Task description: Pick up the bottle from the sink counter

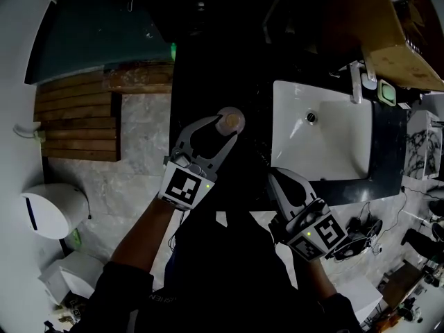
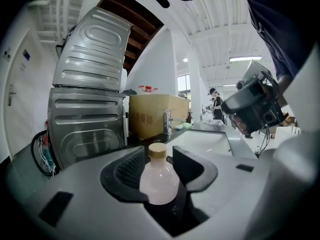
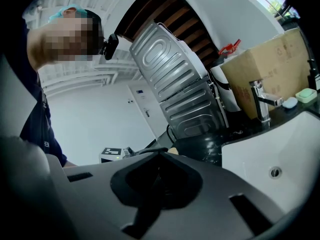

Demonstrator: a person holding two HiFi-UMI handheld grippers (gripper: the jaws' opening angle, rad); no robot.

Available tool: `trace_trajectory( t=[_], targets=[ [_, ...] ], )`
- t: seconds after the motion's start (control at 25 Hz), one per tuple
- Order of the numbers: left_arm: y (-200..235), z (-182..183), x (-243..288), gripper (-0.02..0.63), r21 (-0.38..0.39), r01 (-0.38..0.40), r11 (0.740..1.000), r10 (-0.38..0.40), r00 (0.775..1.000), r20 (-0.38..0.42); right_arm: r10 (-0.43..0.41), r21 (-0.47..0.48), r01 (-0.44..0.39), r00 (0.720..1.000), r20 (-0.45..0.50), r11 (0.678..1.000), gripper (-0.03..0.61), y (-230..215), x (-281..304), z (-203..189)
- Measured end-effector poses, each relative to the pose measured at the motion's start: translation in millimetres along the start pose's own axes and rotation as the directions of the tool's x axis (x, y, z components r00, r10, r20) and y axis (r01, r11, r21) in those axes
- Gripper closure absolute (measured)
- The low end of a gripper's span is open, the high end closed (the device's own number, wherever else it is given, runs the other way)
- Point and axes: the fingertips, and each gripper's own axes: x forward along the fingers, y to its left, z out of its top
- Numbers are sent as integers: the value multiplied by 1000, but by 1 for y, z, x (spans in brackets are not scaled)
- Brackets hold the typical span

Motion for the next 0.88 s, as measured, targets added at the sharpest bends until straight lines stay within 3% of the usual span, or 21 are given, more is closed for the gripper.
trace_trajectory(
  t=[0.48,0.76,0.88],
  targets=[
    [1,-19,36,354,-7,49,999,-49,999,-2,-24,36,24,1000,-1,999,557,-14,2,0],
    [1,-19,41,353,-20,49,999,-49,999,3,-32,11,33,999,-31,999,555,-21,-1,-7],
    [0,-19,41,388,-5,49,999,-49,999,6,-15,39,15,1000,0,999,557,-15,4,3]
  ],
)
